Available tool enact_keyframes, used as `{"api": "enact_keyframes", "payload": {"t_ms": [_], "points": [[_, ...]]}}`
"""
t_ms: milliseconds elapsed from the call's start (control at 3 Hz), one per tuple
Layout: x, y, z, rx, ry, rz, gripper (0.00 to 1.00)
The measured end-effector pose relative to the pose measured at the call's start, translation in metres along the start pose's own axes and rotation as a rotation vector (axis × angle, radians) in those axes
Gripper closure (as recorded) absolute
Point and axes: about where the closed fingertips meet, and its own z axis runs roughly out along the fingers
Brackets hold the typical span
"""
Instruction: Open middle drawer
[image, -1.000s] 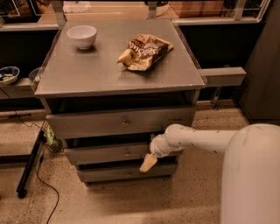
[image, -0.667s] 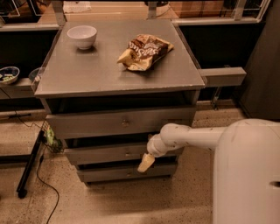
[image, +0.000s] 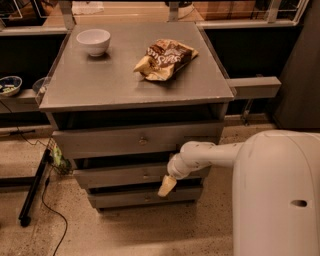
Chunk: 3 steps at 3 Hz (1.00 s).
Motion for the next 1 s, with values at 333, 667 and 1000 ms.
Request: {"api": "enact_keyframes", "payload": {"t_ms": [333, 667, 1000], "points": [[-0.0003, 0.0017, 0.0033, -0.002, 0.013, -0.011, 0.0], [0.0048, 0.007, 0.0107, -0.018, 0.017, -0.004, 0.0], [0.0057, 0.0098, 0.0095, -0.029, 0.015, -0.009, 0.0]]}}
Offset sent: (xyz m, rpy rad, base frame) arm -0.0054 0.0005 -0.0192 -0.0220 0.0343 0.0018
